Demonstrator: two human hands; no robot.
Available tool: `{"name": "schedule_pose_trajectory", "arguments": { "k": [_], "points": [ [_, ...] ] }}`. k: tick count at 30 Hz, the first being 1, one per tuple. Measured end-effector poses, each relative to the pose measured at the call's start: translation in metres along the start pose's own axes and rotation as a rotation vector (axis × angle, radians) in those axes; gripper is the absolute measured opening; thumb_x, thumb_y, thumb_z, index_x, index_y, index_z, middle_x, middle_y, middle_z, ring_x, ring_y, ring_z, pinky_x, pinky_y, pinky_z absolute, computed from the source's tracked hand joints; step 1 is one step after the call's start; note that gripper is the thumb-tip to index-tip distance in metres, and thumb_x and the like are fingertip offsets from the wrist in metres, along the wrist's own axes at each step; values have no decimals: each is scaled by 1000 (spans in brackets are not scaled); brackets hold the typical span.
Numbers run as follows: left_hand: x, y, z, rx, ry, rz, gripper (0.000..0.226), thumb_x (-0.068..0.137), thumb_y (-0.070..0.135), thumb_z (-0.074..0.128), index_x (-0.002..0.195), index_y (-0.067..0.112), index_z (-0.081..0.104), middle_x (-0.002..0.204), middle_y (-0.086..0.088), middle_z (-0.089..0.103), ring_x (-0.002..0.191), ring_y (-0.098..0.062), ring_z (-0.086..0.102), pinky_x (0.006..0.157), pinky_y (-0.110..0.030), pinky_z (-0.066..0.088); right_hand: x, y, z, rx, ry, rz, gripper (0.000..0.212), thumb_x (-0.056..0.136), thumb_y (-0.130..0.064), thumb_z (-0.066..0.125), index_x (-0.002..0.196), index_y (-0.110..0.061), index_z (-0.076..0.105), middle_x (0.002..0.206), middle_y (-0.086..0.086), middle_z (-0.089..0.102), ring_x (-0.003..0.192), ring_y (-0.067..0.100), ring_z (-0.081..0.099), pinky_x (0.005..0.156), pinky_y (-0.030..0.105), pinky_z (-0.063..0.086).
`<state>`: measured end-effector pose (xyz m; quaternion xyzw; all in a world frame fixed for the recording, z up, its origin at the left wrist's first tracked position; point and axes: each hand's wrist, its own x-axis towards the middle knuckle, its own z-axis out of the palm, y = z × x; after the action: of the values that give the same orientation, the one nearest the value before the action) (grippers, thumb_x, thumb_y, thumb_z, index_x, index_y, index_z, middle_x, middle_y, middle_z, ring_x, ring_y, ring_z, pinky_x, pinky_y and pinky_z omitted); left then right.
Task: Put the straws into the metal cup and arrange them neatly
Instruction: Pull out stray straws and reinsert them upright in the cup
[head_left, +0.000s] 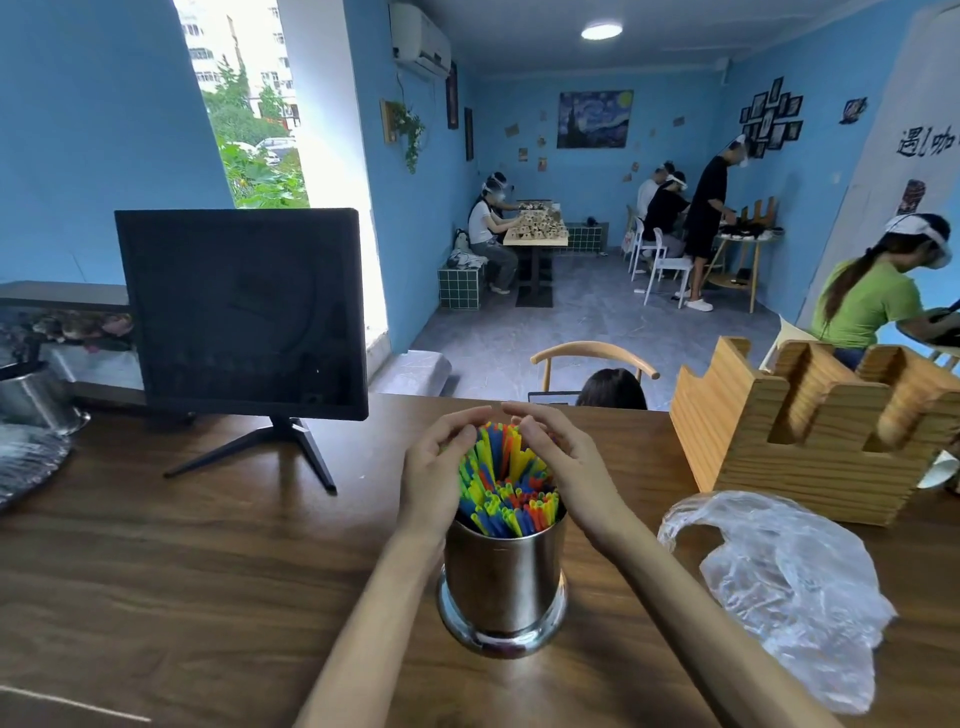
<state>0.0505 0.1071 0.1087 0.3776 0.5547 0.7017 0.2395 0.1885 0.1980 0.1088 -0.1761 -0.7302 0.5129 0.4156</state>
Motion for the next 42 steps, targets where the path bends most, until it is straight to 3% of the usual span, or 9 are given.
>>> {"name": "schedule_pose_trajectory", "arguments": {
  "k": [3, 8, 13, 16, 21, 30, 35, 38, 42],
  "points": [
    [-5, -6, 6, -203, 73, -24, 30, 103, 5, 46, 116, 11, 73, 116, -3, 75, 111, -20, 70, 90, -29, 55, -1, 2, 11, 153, 190, 65, 26, 100, -33, 57, 110, -15, 74, 108, 0, 75, 106, 15, 69, 92, 34, 56],
    [-16, -6, 19, -247, 180, 25, 36, 104, 7, 39, 114, 10, 74, 113, -2, 76, 109, -16, 70, 86, -22, 55, 7, 5, 10, 224, 410, 139, 41, 105, -39, 48, 98, -8, 74, 95, 4, 77, 91, 14, 73, 78, 23, 56],
    [-18, -23, 32, -16, 356, 144, 35, 92, 35, 44, 97, 31, 78, 105, 4, 76, 105, -19, 69, 92, -51, 56, 3, 13, 9, 221, 666, 90, 51, 106, -47, 42, 84, -10, 69, 84, 6, 70, 84, 20, 66, 83, 34, 51],
    [-19, -25, 34, 23, 420, 173, 34, 90, 38, 43, 91, 38, 76, 102, 6, 75, 105, -22, 68, 90, -56, 54, -12, 15, 18, 143, 588, -43, 52, 102, -51, 41, 91, -9, 67, 90, 4, 70, 89, 21, 66, 82, 32, 51],
    [-18, -28, 35, 11, 413, 182, 31, 91, 36, 43, 92, 39, 75, 103, 5, 73, 106, -24, 66, 92, -57, 52, -15, 27, 20, -9, 417, -120, 32, 93, -46, 53, 107, -22, 67, 107, -3, 69, 105, 22, 65, 93, 50, 51],
    [-26, -33, 38, 74, 256, 223, 36, 100, 29, 42, 104, 50, 70, 114, 17, 65, 120, -18, 55, 103, -48, 46, -2, 41, 2, 66, 336, -52, 29, 89, -22, 45, 98, -22, 73, 114, -5, 71, 113, 21, 64, 99, 58, 49],
    [-25, -30, 28, 104, 172, 172, 30, 99, 42, 44, 110, 56, 68, 121, 18, 63, 127, -17, 53, 108, -47, 45, -3, 37, 4, 122, 341, -37, 27, 87, -28, 48, 92, -29, 74, 113, 1, 72, 112, 26, 65, 98, 59, 50],
    [-24, -24, 18, 28, 69, 123, 32, 101, 41, 45, 118, 39, 72, 129, 6, 67, 130, -22, 56, 111, -49, 43, -4, 34, 4, 125, 355, -46, 26, 86, -32, 48, 89, -31, 74, 111, 5, 72, 110, 29, 64, 98, 57, 50],
    [-27, -7, 6, -102, 0, 49, 33, 108, 10, 38, 131, 7, 62, 125, 0, 69, 114, -6, 65, 90, -18, 52, -7, 31, 5, 150, 348, -6, 24, 89, -26, 49, 89, -28, 73, 113, 5, 71, 109, 26, 65, 92, 48, 55]
  ]
}}
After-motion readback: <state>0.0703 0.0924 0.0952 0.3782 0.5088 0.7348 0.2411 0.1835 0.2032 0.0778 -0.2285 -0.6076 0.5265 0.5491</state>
